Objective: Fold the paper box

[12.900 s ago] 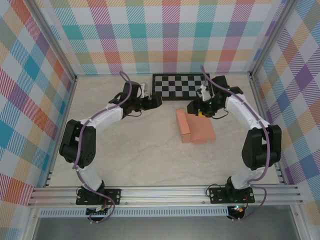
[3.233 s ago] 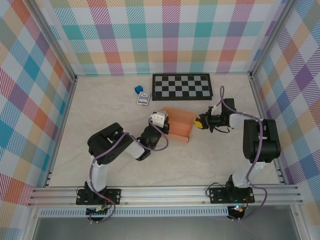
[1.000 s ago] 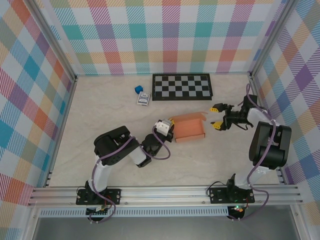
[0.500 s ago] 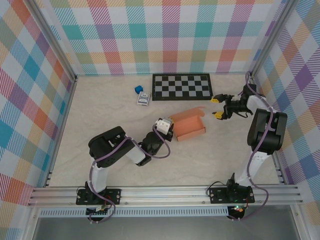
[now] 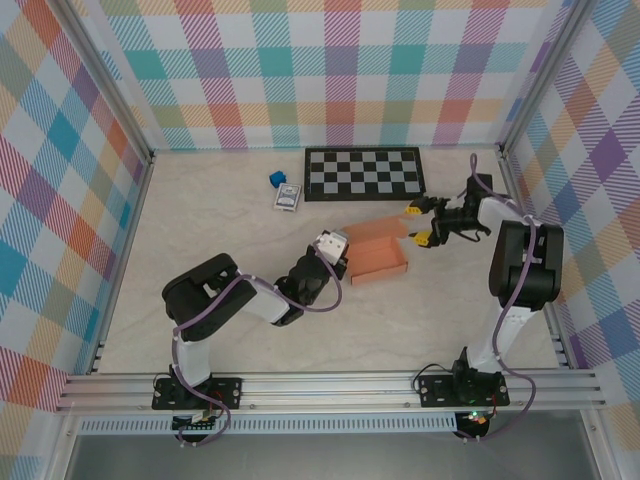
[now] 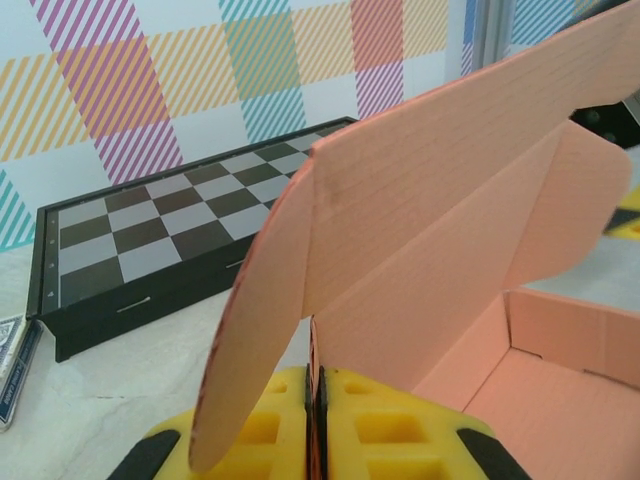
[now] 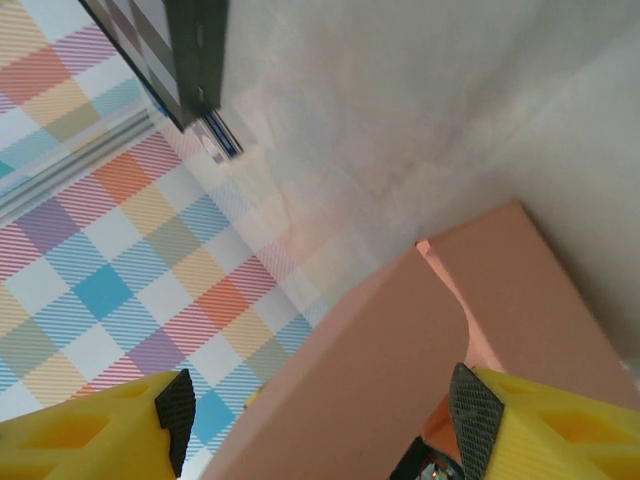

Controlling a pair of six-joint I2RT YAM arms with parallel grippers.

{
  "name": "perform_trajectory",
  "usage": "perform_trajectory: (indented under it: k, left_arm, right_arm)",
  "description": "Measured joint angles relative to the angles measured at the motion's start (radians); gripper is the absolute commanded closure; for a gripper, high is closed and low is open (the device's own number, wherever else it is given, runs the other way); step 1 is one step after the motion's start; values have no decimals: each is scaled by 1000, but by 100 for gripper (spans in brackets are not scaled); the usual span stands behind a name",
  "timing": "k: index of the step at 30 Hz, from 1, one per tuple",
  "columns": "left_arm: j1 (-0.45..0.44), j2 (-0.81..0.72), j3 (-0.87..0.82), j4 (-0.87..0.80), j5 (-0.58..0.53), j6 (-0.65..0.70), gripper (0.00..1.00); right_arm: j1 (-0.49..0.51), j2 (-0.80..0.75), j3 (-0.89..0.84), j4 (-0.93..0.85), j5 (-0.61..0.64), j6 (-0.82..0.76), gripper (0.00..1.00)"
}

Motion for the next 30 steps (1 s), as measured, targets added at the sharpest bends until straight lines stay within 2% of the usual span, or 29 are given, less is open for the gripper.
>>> perform_trajectory:
  k: [13,19,21,27,30]
  left_arm:
    - [57,30,74,-15,56,3,86]
    - [78,72,102,-19,87,-81,80]
    - [84,76,111,-21,109,-109,56]
    - [104,76,110,-9,212,-196,44]
    - [131,74,97,-4,277,-229,31]
  right_arm:
    - [20,-21,-34,46,-56,57,35]
    - [49,-14,-34,90,-62,90,45]
    - [56,-6,-34,100,-62,98,46]
    - [69,16,-34,109,-62,105,47]
    - [69,16,-34,111,-62,106,47]
